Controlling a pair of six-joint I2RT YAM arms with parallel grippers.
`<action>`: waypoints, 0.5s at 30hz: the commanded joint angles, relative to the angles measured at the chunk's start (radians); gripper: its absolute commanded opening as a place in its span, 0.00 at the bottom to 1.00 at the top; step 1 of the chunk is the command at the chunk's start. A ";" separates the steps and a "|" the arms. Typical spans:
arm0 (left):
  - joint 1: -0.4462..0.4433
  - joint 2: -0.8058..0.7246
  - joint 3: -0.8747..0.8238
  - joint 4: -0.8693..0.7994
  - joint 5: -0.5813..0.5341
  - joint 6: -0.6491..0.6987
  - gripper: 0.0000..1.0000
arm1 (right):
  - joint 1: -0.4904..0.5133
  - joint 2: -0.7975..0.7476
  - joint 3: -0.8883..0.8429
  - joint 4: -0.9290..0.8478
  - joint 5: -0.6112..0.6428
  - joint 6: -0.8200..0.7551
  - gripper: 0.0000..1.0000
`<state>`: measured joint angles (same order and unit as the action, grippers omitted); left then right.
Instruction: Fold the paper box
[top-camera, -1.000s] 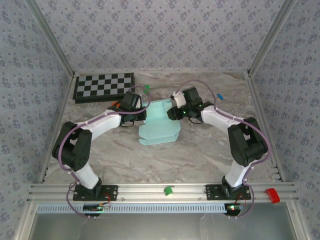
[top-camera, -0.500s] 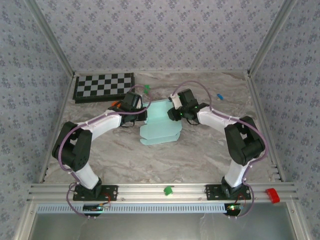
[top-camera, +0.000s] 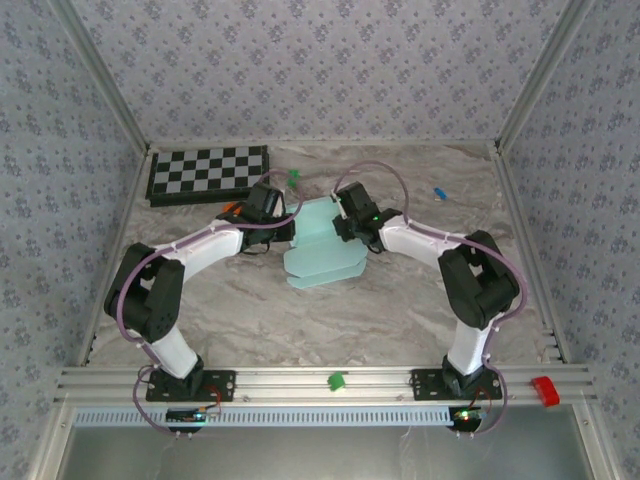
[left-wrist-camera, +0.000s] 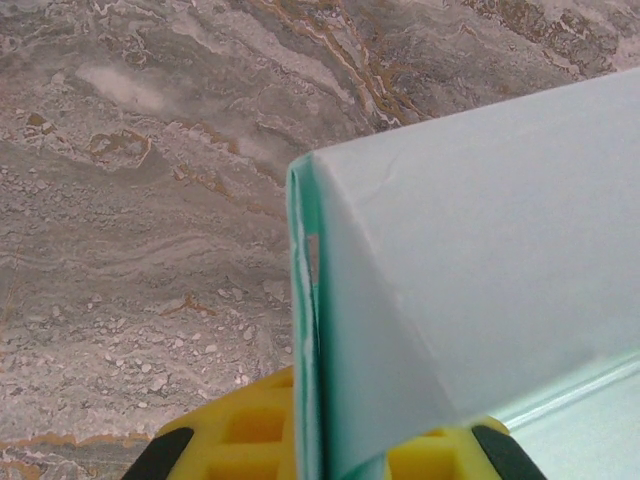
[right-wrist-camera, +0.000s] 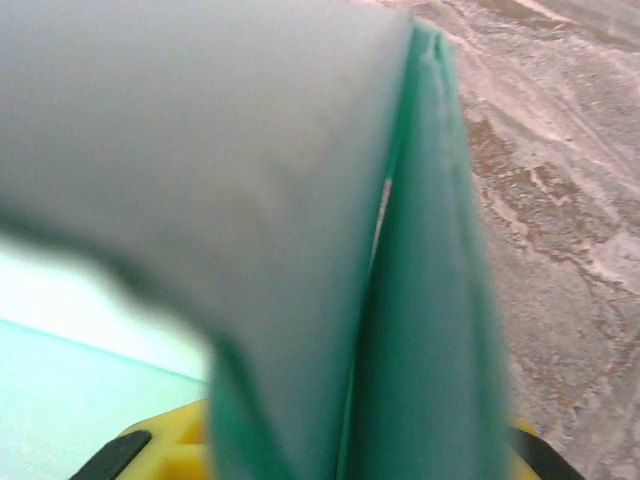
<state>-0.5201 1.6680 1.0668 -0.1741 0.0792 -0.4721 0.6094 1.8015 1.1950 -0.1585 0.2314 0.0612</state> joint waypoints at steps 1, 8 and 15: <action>-0.007 -0.003 0.036 0.003 0.034 0.000 0.01 | -0.005 0.028 0.045 -0.065 0.200 0.031 0.23; -0.008 0.004 0.040 -0.002 0.033 -0.001 0.00 | 0.017 0.072 0.094 -0.138 0.335 0.070 0.21; -0.008 0.009 0.044 -0.004 0.030 0.001 0.00 | 0.028 0.115 0.137 -0.210 0.422 0.104 0.19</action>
<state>-0.5266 1.6764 1.0725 -0.1471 0.0906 -0.4831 0.6598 1.8828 1.3087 -0.2707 0.4889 0.1352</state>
